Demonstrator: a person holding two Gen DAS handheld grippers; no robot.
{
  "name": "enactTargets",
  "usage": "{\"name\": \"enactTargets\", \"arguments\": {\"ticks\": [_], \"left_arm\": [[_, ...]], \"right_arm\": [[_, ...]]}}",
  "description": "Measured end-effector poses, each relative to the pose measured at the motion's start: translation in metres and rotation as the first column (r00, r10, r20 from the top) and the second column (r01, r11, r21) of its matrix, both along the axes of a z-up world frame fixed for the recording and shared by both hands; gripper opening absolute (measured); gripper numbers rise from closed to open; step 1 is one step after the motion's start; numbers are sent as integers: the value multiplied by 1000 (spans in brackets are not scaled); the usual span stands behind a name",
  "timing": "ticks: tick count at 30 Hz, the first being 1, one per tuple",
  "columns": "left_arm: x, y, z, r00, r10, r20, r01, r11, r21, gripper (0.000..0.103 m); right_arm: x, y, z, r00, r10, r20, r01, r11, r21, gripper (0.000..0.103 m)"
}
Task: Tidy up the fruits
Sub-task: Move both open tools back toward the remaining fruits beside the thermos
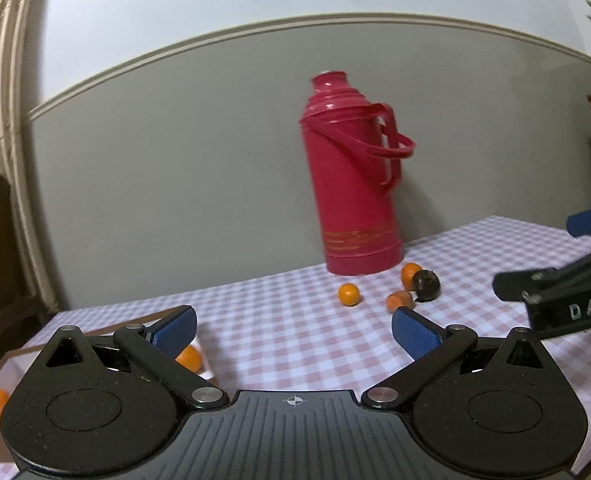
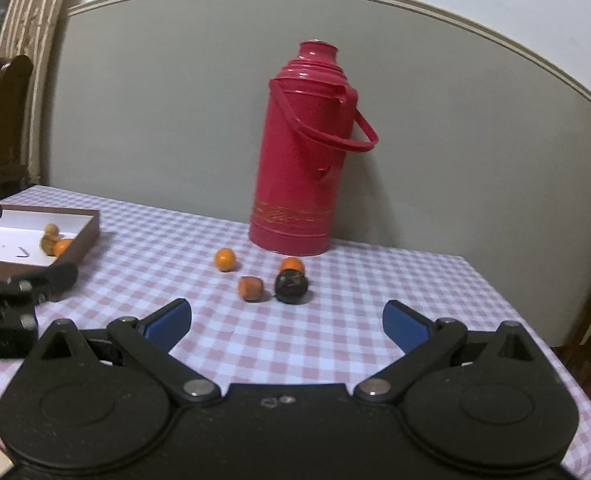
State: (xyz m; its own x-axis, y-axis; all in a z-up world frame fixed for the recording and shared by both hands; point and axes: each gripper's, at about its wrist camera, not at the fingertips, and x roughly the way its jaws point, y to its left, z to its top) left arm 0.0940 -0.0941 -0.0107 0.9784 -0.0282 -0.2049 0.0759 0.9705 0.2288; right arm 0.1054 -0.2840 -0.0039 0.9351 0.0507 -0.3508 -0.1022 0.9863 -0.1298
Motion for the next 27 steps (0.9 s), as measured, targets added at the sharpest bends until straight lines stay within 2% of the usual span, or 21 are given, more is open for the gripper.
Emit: {"name": "enactTargets", "arguments": {"ticks": [16,20,24,27], "left_arm": [[58,-32,-12,996,-2,-85,-4,997,-72,103],[70,-41,-14,992,-32,-120,19,995,-101,103],[82,-53,-19,990,-40,-137,27,995,-92,102],[95,-62,-23,987,-44,-156,31,996,-87,97]], "right_arm": [[55,-32,-10,998,-56,-22,56,998,24,93],[65,-40,-15,997,-64,-41,65,997,33,88],[74,-48,-18,994,-90,-60,92,995,35,85],[81,-57,-20,990,-121,-73,125,991,47,85]]}}
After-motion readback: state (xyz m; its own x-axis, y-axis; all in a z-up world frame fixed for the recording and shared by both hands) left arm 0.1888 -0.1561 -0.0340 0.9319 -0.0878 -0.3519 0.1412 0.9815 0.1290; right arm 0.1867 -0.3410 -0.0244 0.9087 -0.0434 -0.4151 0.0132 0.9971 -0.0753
